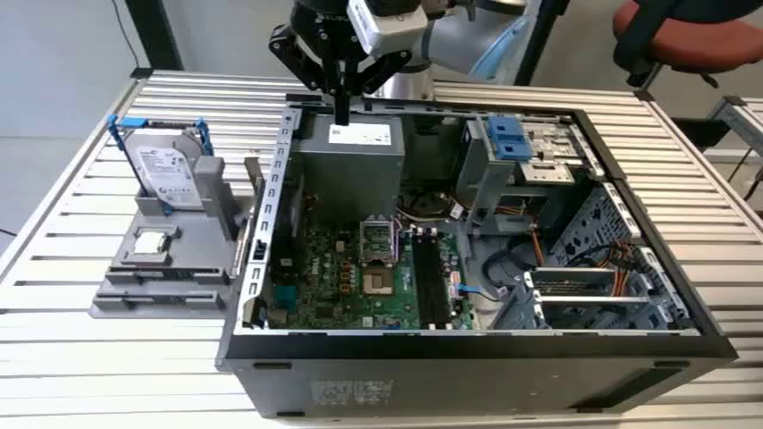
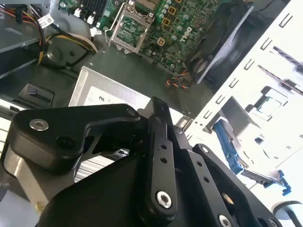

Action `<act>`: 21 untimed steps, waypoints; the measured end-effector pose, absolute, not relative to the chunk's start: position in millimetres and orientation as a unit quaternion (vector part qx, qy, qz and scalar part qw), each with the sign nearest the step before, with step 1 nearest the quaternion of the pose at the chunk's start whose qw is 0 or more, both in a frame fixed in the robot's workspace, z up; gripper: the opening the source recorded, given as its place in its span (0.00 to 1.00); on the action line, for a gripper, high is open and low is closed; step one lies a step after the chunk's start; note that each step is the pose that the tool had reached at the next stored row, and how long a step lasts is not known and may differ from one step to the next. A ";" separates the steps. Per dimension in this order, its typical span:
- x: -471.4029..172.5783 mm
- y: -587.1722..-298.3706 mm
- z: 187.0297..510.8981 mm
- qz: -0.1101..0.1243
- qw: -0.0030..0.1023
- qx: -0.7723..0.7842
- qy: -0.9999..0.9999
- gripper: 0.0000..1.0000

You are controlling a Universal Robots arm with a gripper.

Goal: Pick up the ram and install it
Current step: 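Reach for the ram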

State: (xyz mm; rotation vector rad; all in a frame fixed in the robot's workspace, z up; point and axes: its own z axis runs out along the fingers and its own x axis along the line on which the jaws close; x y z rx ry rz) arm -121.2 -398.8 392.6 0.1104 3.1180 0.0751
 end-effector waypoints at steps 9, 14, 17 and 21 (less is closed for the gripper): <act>-121.4 -398.8 392.6 0.024 0.010 0.035 0.999 0.00; -123.2 -398.8 392.6 0.024 0.010 0.035 0.999 0.00; -127.1 -398.8 392.6 0.024 0.010 0.035 0.999 0.00; -132.3 -398.8 392.6 0.024 0.010 0.035 0.999 0.00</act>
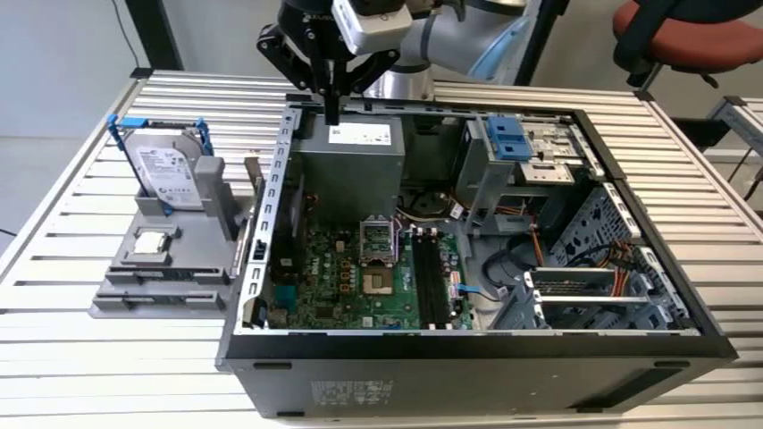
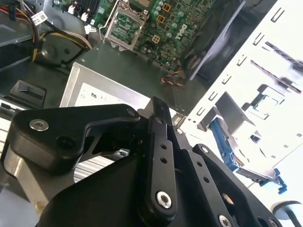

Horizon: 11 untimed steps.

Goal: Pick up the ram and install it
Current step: 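Reach for the ram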

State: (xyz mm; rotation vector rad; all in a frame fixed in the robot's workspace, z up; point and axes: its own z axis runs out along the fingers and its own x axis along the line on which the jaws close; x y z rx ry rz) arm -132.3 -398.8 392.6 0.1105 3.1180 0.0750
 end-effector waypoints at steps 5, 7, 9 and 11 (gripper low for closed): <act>-138.0 -398.8 392.6 0.024 0.010 0.035 0.999 0.00; -140.6 -398.8 392.6 0.024 0.010 0.035 0.999 0.00; -143.5 -398.8 392.6 0.024 0.010 0.035 0.999 0.00; -146.4 -398.8 392.6 0.024 0.010 0.035 0.999 0.00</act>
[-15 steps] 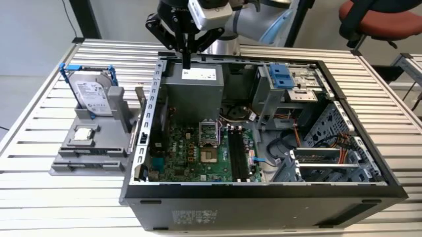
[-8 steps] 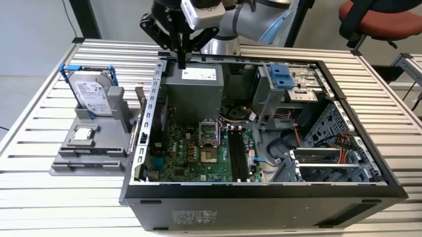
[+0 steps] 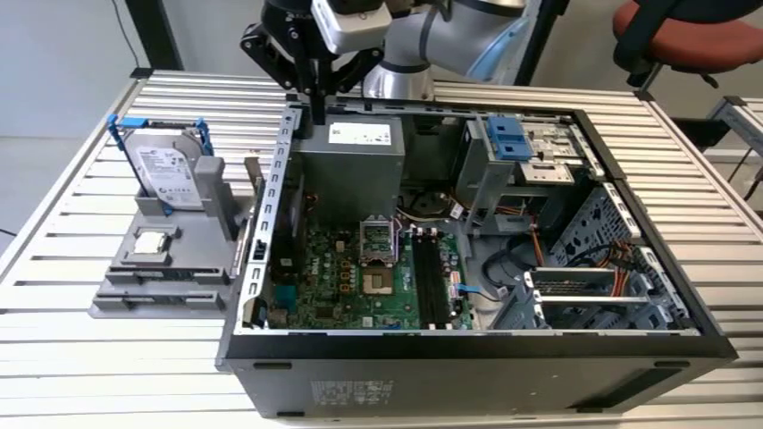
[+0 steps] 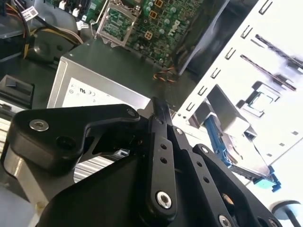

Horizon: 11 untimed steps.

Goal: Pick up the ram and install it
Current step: 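Reach for the ram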

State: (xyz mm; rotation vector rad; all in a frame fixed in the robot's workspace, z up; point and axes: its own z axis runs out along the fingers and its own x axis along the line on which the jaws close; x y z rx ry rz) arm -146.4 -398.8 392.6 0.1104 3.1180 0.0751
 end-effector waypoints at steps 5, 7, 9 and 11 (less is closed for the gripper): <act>-153.1 -398.8 392.6 0.024 0.010 0.035 0.999 0.00; -156.4 -398.8 392.6 0.024 0.010 0.035 0.999 0.00; -160.0 -398.8 392.6 0.024 0.010 0.035 0.999 0.00; -163.5 -398.8 392.6 0.024 0.010 0.035 0.999 0.00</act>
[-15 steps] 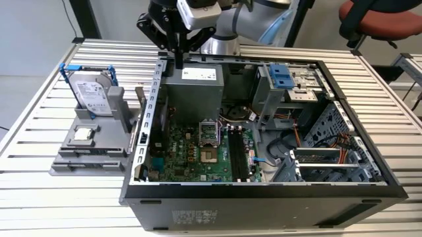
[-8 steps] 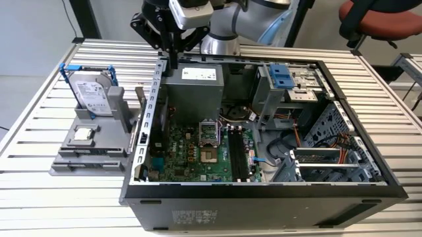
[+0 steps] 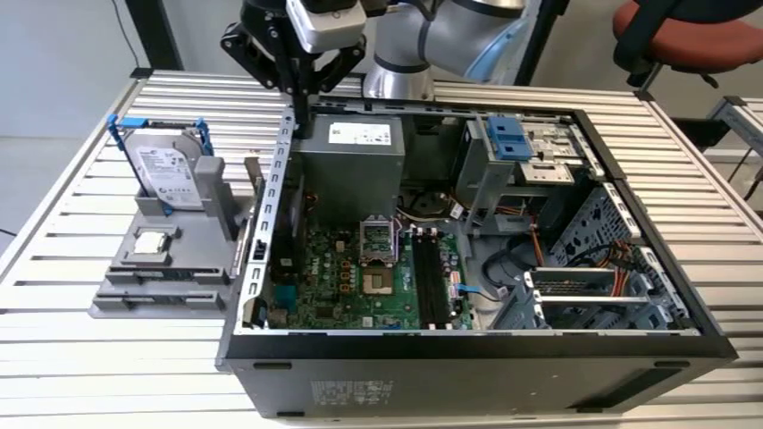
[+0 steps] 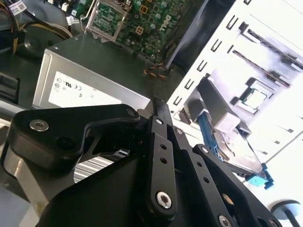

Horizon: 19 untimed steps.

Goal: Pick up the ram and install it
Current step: 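Reach for the ram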

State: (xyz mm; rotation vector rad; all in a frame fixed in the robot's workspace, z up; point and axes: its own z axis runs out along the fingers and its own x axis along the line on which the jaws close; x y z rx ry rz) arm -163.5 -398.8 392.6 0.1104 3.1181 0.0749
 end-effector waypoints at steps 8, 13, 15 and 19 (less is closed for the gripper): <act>-178.1 -398.8 392.6 0.024 0.010 0.035 0.999 0.00; -185.5 -398.8 392.6 0.024 0.010 0.028 0.999 0.00; -187.4 -398.8 392.6 0.024 0.010 0.023 0.999 0.00; -191.8 -398.8 392.6 0.025 0.010 0.013 1.000 0.00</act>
